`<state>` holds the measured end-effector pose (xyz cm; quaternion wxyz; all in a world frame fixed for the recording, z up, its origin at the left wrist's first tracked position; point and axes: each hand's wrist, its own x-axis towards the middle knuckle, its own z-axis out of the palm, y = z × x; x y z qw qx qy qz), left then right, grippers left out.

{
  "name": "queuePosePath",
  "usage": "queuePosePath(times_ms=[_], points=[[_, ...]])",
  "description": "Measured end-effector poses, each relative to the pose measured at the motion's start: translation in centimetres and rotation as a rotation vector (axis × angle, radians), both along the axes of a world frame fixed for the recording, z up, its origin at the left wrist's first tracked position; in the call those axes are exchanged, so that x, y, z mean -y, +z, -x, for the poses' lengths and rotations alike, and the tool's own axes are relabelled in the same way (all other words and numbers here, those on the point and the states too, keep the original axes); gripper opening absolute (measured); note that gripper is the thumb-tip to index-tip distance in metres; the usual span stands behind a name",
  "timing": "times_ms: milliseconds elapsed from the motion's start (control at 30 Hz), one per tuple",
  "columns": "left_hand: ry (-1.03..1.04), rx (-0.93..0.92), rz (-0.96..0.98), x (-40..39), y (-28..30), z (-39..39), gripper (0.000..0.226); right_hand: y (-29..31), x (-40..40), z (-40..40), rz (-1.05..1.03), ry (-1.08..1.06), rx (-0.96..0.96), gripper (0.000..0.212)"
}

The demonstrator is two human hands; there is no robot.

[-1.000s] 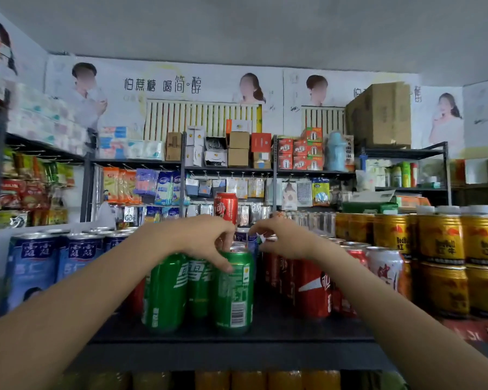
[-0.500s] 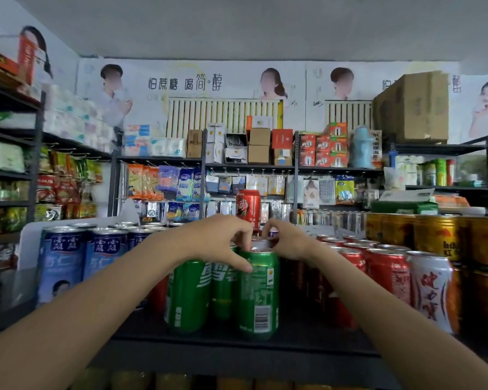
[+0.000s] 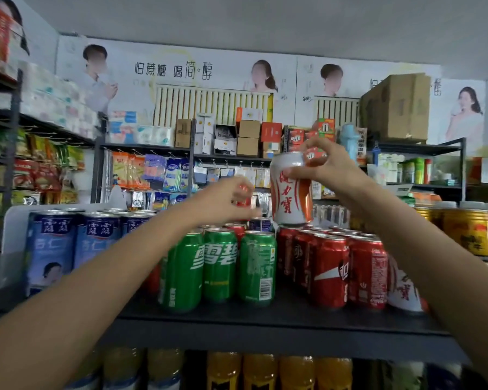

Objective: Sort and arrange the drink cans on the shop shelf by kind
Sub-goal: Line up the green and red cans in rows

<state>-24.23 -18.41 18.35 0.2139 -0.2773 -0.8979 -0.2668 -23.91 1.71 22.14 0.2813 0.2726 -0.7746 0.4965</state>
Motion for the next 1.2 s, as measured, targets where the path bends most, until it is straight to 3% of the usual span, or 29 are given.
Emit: queuePosePath(times_ms=[67, 133, 333, 500, 567, 633, 733, 833, 1067, 1200], points=[[-0.128, 0.041, -0.287, 1.5, 1.6, -1.9, 0.061, 0.3, 1.2, -1.0, 0.04, 0.088, -0.007, 0.033], [-0.187, 0.044, -0.399, 2.7, 2.8, -3.5, 0.062, 0.5, 3.2, -1.5, 0.05, 0.171, -0.023, 0.032], [-0.15, -0.002, -0.562, 6.7, 2.6, -5.9, 0.079, 0.4, 10.6, -2.8, 0.046, 0.381, -0.065, 0.03], [-0.093, 0.041, -0.594, 11.1, 1.7, -7.6, 0.074, 0.1, 13.4, -3.1, -0.144, 0.502, 0.056, 0.03], [-0.07, 0.031, -0.587, 11.2, 1.6, -7.6, 0.075, -0.3, 13.1, -3.5, -0.158, 0.551, 0.113, 0.037], [-0.062, 0.012, -0.574, 10.1, 1.7, -7.5, 0.072, -1.0, 12.0, -3.8, -0.17, 0.538, 0.12, 0.059], [-0.098, 0.038, -0.548, 7.0, 1.5, -6.8, 0.077, -2.7, 9.4, -4.4, -0.222, 0.388, 0.089, 0.082], [-0.169, 0.063, -0.504, 2.9, 0.9, -5.5, 0.06, -4.1, 6.2, -5.0, -0.242, 0.14, 0.024, 0.095], [-0.331, 0.059, -0.395, -8.3, 0.1, -3.0, 0.061, -4.9, -3.5, -7.2, -0.186, -0.302, -0.037, 0.084], [-0.282, -0.003, -0.294, -11.4, -0.8, -1.3, 0.041, -6.3, -9.3, -8.0, -0.222, -0.634, -0.006, 0.084]])
